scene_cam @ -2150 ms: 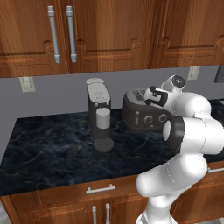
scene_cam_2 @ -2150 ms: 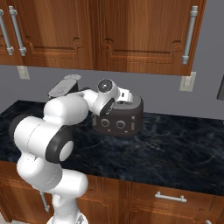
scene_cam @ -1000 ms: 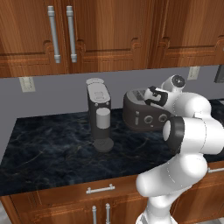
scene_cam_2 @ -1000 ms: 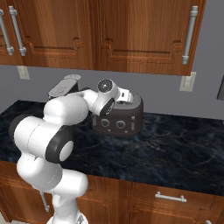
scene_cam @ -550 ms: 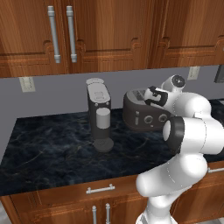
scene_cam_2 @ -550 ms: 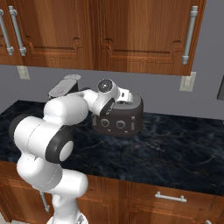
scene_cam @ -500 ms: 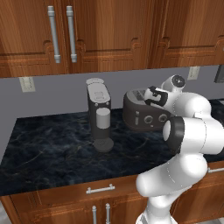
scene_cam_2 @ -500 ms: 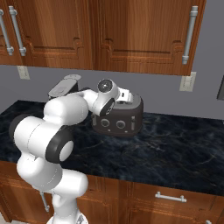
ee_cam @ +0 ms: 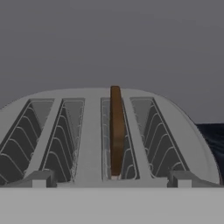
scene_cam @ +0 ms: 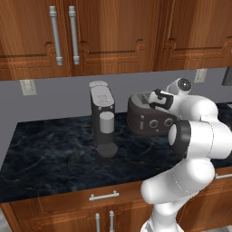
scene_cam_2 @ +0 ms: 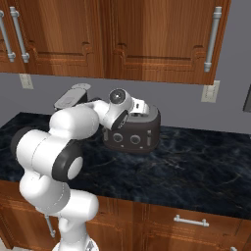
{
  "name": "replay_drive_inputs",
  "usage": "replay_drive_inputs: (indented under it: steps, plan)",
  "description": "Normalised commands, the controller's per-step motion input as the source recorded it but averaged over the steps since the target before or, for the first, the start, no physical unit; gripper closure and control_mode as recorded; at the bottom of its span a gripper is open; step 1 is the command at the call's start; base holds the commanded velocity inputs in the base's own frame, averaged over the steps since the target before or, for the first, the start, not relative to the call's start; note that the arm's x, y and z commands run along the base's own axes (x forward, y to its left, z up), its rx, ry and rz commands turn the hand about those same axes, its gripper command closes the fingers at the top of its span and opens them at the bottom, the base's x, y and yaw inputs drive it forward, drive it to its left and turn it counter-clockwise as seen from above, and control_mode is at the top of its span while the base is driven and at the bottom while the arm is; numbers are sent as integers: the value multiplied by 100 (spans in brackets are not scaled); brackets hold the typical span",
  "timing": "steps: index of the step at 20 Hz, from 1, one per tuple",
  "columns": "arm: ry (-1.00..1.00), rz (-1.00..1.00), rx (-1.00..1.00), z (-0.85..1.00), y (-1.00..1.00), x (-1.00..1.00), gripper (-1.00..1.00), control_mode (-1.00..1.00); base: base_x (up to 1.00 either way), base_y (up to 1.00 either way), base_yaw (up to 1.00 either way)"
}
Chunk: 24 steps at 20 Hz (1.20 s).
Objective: Start the toaster. Once the lever pops up, take the bread to the plate on the dining counter.
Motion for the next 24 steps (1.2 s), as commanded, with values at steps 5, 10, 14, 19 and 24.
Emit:
replay_drive_inputs:
  steps: [5, 10, 14, 19, 24]
  plan:
    - [-1, 0, 0, 0, 0, 7, -100, -100, 0, 0, 0]
    - [0, 0, 0, 0, -1, 11, -100, -100, 0, 0, 0]
    - [0, 0, 0, 0, -1, 8, -100, -100, 0, 0, 0]
    - [0, 0, 0, 0, 0, 11, -100, -100, 0, 0, 0]
    - [0, 0, 0, 0, 0, 14, -100, -100, 0, 0, 0]
